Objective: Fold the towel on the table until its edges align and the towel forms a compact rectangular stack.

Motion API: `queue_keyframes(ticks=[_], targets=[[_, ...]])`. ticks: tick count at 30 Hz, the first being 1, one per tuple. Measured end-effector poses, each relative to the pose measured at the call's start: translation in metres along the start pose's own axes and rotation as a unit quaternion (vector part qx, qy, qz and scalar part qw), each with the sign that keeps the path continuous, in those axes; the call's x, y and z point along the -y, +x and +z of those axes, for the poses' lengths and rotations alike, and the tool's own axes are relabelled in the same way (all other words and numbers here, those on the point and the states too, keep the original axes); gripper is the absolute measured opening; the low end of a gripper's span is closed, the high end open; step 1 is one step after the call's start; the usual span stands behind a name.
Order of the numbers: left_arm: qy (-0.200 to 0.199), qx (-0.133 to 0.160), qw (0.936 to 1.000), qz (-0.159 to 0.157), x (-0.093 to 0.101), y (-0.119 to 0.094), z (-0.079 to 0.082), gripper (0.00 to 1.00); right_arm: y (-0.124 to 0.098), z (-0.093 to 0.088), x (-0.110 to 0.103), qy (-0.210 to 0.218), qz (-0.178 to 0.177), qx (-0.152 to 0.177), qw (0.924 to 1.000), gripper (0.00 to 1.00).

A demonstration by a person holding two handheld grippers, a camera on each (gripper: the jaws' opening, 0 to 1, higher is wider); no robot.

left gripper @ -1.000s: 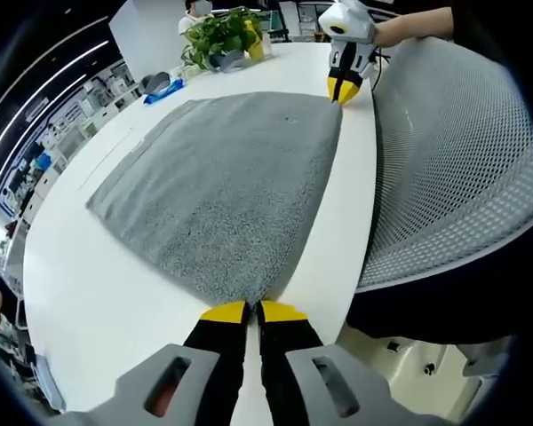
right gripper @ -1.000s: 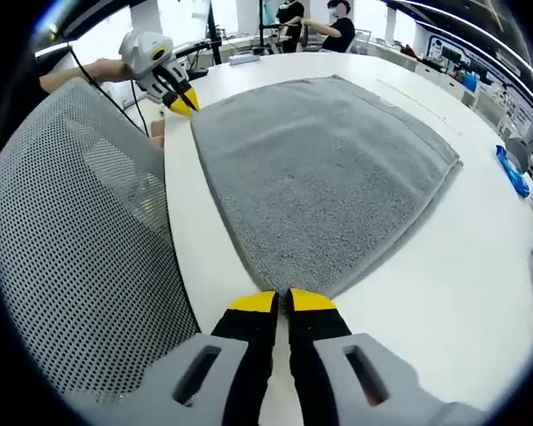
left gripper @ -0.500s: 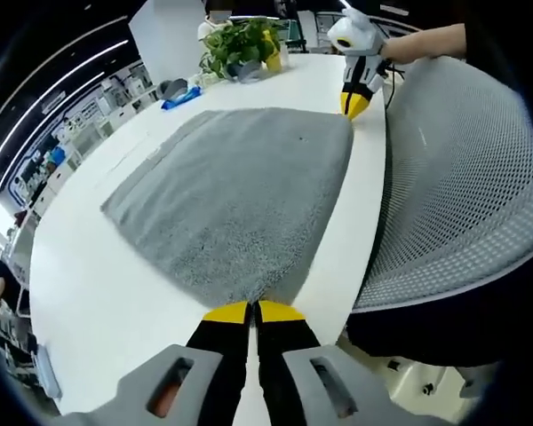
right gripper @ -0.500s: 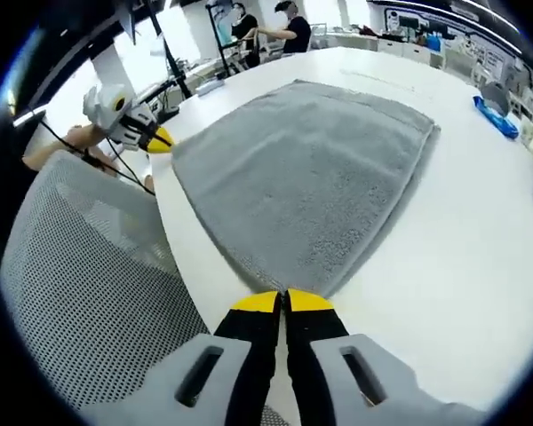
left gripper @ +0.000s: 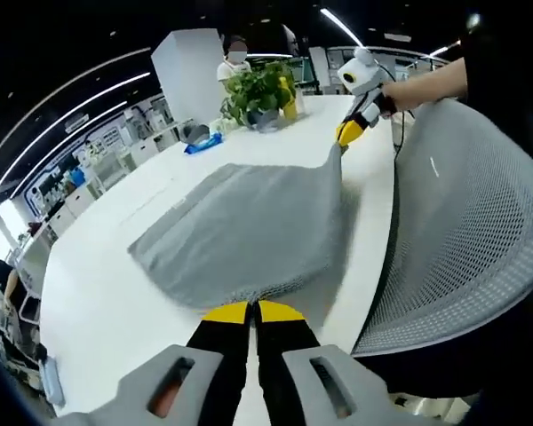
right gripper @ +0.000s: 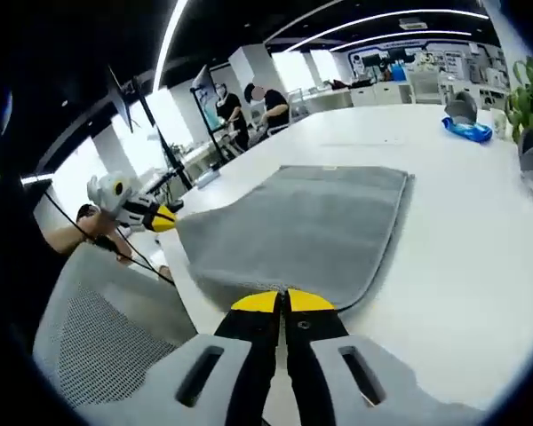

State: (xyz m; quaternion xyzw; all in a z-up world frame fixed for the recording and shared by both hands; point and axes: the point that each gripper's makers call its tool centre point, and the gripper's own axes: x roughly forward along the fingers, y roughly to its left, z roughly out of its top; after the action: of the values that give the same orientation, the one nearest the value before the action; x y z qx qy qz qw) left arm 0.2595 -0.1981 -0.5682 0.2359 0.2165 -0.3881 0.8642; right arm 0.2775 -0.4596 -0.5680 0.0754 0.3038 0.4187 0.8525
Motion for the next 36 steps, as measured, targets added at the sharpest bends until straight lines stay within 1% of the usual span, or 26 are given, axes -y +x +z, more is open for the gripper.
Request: queue_keyframes(ticks=[1,3,5,7,10,13,14,17,18,19,21,24,26,28,30,31,32,33,35,36], targets=[[-0.002,0.003,1.0000,0.001,-0.001,-0.002,0.003,0.02,-0.001,0.005,-0.001,0.008,0.006,0.014,0.9998,0.00],[-0.002,0.009,0.9999,0.005,-0.003,-0.003,0.008,0.02,-0.004,0.011,-0.002,0.021,0.009,0.031,0.9993,0.00],[-0.006,0.019,0.9998,0.008,-0.004,-0.004,0.014,0.02,-0.007,0.017,-0.001,0.024,0.009,0.045,0.9987,0.00],[-0.010,0.026,0.9996,0.008,-0.005,-0.006,0.018,0.02,-0.011,0.027,-0.002,0.024,0.012,0.070,0.9972,0.00],[-0.022,0.044,0.9987,0.013,-0.008,-0.009,0.026,0.02,-0.016,0.037,-0.004,0.038,0.021,0.096,0.9944,0.00],[-0.026,0.058,0.9978,0.019,-0.011,-0.013,0.035,0.02,-0.020,0.044,-0.003,0.052,0.026,0.117,0.9914,0.00],[-0.028,0.063,0.9975,0.019,-0.012,-0.014,0.038,0.02,-0.022,0.045,-0.001,0.055,0.024,0.122,0.9907,0.00],[-0.027,0.079,0.9962,0.025,-0.016,-0.018,0.049,0.02,-0.027,0.052,0.005,0.047,0.005,0.139,0.9892,0.00],[-0.027,0.085,0.9957,0.026,-0.017,-0.019,0.051,0.02,-0.028,0.053,0.006,0.050,0.006,0.142,0.9886,0.00],[-0.028,0.092,0.9950,0.027,-0.018,-0.020,0.056,0.02,-0.030,0.056,0.006,0.061,0.010,0.153,0.9863,0.00],[-0.036,0.104,0.9936,0.026,-0.019,-0.022,0.062,0.02,-0.032,0.059,0.007,0.069,0.013,0.163,0.9841,0.00],[-0.063,0.131,0.9892,0.018,-0.018,-0.026,0.075,0.02,-0.038,0.067,0.006,0.080,0.023,0.187,0.9789,0.00],[-0.066,0.139,0.9879,0.019,-0.019,-0.028,0.080,0.02,-0.041,0.071,0.004,0.089,0.033,0.202,0.9749,0.00],[-0.071,0.145,0.9867,0.019,-0.019,-0.027,0.078,0.02,-0.044,0.076,0.002,0.095,0.040,0.216,0.9709,0.00],[-0.073,0.149,0.9859,0.019,-0.019,-0.030,0.081,0.02,-0.049,0.081,-0.001,0.096,0.052,0.230,0.9671,0.00],[-0.076,0.154,0.9849,0.018,-0.019,-0.031,0.081,0.02,-0.052,0.085,-0.002,0.101,0.061,0.242,0.9632,0.00],[-0.080,0.160,0.9838,0.015,-0.019,-0.032,0.082,0.02,-0.053,0.085,-0.002,0.103,0.063,0.244,0.9621,0.00],[-0.084,0.166,0.9825,0.015,-0.018,-0.035,0.086,0.02,-0.055,0.087,-0.002,0.101,0.064,0.250,0.9608,0.00],[-0.089,0.174,0.9805,0.014,-0.017,-0.039,0.092,0.02,-0.057,0.090,-0.005,0.103,0.076,0.255,0.9586,0.00],[-0.092,0.179,0.9794,0.014,-0.017,-0.042,0.096,0.02,-0.059,0.092,-0.009,0.105,0.088,0.261,0.9555,0.00]])
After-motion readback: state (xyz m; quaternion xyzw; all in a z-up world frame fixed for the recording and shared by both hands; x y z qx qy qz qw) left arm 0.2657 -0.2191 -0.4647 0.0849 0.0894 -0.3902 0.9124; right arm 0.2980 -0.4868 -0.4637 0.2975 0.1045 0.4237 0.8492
